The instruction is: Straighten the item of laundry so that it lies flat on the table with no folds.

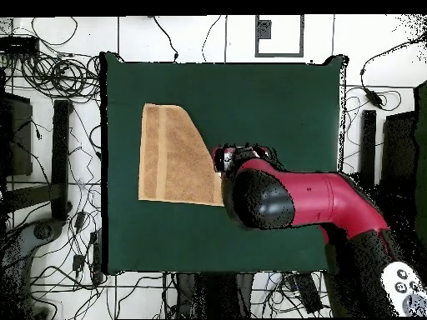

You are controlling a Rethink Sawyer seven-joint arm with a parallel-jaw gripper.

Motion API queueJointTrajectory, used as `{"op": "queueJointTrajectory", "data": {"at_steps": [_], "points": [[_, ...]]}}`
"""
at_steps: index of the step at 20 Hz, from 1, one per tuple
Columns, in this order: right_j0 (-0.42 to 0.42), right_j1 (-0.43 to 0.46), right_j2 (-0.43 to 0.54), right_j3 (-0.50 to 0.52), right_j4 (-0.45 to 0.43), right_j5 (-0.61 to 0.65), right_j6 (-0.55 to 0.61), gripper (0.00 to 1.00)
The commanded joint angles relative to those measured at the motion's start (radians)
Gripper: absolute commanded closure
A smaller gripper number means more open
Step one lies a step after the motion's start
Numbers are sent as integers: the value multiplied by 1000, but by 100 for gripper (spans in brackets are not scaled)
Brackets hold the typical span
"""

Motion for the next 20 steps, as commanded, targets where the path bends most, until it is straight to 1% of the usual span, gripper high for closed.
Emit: {"op": "queueJointTrajectory", "data": {"at_steps": [1,3,7,8,10,12,14,16,17,19,20], "points": [[106,-22,-135,153,-58,-75,194,0],[129,-26,-158,156,-53,-82,199,0],[205,-35,-242,152,-44,-100,243,0],[238,-31,-276,149,-39,-114,267,0],[327,-30,-359,136,-31,-129,337,0],[456,-29,-473,101,-33,-119,427,0],[527,-21,-543,80,-25,-123,444,0],[526,-12,-562,93,-14,-168,404,0],[541,-8,-574,100,-9,-185,399,0],[536,7,-569,104,8,-212,382,0],[519,10,-557,109,15,-217,367,0]]}}
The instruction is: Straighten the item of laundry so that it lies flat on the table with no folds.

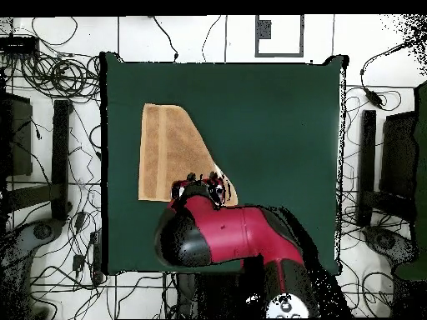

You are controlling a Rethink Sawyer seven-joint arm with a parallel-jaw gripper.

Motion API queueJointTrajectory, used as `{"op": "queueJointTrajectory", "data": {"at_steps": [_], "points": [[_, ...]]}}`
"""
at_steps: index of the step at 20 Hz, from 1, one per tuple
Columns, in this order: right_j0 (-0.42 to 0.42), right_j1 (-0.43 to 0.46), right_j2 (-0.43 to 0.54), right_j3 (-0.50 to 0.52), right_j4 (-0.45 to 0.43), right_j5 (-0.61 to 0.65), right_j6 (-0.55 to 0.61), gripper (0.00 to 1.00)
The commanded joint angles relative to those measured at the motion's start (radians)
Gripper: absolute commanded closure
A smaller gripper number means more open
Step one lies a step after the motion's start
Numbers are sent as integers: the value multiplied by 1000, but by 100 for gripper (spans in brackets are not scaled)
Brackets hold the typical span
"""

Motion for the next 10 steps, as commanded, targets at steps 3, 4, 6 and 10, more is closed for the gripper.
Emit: {"op": "queueJointTrajectory", "data": {"at_steps": [3,4,6,10], "points": [[-48,-6,-53,80,30,-62,163,0],[-111,-26,10,82,47,-24,94,0],[-226,-45,124,66,79,49,-35,0],[-352,97,262,-58,64,91,-132,0]]}}
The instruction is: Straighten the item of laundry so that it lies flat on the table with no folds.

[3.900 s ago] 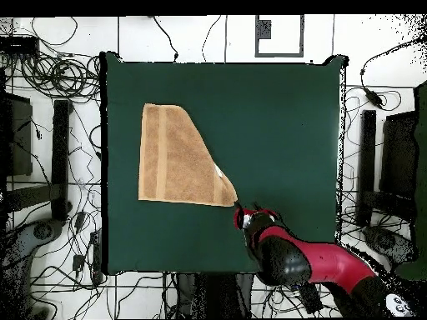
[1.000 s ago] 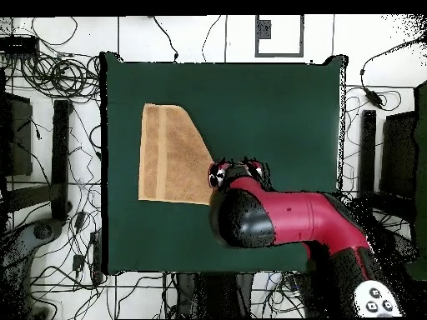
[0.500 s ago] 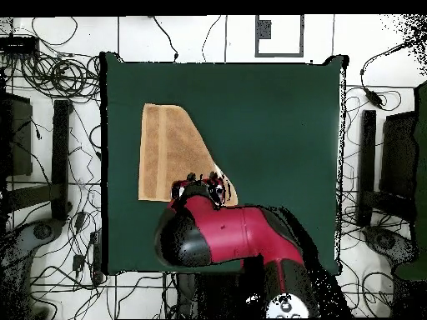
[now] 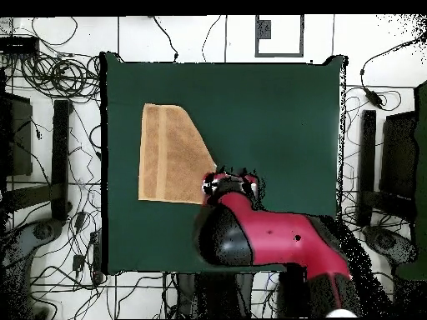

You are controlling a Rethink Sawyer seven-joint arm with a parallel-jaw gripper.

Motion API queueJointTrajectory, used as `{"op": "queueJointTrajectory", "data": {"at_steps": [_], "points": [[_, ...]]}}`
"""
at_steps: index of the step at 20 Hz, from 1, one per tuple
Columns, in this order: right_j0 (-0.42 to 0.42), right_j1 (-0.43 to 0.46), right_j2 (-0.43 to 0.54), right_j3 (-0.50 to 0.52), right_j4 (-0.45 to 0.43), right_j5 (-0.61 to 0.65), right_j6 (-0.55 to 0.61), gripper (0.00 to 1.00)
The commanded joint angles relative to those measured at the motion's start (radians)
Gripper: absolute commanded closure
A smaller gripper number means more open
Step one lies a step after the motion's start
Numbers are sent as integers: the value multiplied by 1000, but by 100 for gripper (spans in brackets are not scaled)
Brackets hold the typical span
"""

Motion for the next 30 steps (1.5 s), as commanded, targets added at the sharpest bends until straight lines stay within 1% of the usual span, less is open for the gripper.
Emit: {"op": "queueJointTrajectory", "data": {"at_steps": [1,4,6,8,16,21,25,30], "points": [[-173,176,228,-108,18,121,-164,0],[-223,281,274,-192,-14,135,-192,0],[-236,329,290,-231,-36,128,-197,0],[-247,361,312,-249,-48,120,-191,0],[-300,429,431,-296,-50,164,-216,0],[-317,465,490,-313,-55,180,-219,0],[-319,481,522,-309,-59,162,-192,0],[-299,519,543,-338,-78,126,-159,0]]}}
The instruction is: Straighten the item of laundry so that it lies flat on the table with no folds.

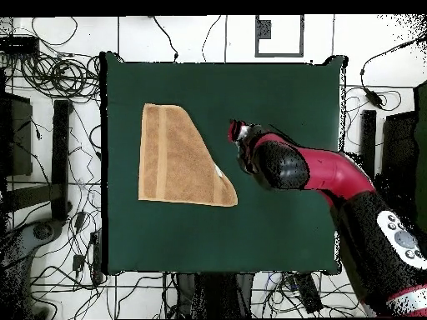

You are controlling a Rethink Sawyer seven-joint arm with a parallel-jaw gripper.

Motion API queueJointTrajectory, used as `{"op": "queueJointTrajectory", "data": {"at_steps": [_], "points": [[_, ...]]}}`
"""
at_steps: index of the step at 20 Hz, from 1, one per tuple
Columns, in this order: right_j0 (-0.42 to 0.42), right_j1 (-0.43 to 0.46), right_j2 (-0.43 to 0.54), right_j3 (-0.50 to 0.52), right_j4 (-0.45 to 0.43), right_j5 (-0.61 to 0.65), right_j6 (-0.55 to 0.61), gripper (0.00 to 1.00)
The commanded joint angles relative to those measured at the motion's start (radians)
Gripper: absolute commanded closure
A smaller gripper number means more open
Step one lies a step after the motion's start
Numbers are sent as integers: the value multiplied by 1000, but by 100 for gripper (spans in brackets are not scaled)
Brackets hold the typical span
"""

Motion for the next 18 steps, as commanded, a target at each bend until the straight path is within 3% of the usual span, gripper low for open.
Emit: {"op": "queueJointTrajectory", "data": {"at_steps": [1,9,18], "points": [[36,69,140,-46,-48,73,-157,0],[80,86,143,-75,-60,27,-95,0],[93,118,181,-106,-58,28,-102,0]]}}
